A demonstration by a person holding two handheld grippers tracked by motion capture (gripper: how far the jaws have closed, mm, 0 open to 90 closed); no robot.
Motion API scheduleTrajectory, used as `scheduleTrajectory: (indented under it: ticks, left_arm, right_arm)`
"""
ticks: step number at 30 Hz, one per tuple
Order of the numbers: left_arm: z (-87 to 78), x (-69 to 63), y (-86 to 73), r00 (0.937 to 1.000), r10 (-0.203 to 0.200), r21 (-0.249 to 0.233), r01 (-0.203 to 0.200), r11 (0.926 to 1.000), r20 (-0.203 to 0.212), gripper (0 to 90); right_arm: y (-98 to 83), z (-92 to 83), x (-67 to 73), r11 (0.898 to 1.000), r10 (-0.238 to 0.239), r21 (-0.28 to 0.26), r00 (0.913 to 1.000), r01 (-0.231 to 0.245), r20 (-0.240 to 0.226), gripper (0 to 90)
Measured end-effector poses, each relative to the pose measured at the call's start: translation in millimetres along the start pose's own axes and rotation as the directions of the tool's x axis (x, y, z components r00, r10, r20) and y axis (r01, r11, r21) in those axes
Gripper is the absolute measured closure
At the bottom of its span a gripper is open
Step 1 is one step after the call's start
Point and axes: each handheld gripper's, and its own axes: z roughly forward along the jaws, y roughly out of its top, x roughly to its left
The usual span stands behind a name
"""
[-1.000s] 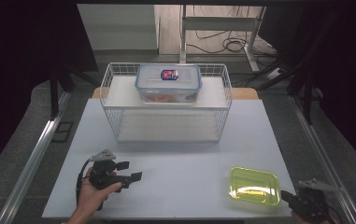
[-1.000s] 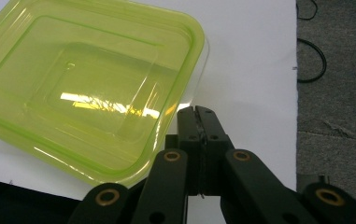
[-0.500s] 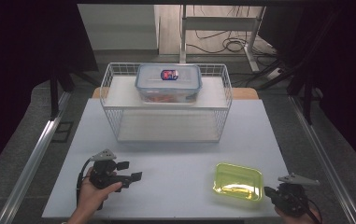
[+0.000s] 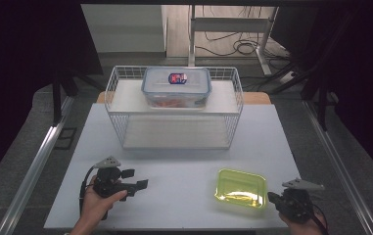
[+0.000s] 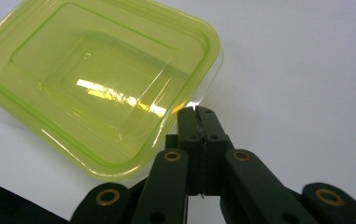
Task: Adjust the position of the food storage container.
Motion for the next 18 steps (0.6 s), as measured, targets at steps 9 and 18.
scheduleTrajectory:
  ticks: [9, 18]
  left_arm:
    - [-1.2, 2.9, -0.2, 0.9999, -0.009, 0.001, 0.009, 1.0, -0.006, 22.3]
    - [-2.7, 5.2, 0.0, 0.9999, -0.014, -0.001, 0.014, 0.9999, -0.007, 22.3]
  right_arm:
    - [22.2, 21.3, 26.5, 0.997, -0.076, 0.005, 0.9952, 0.077, -0.061, 88.8]
    - [44.2, 42.4, 53.3, 0.99, -0.137, 0.008, 0.9866, 0.139, -0.088, 88.8]
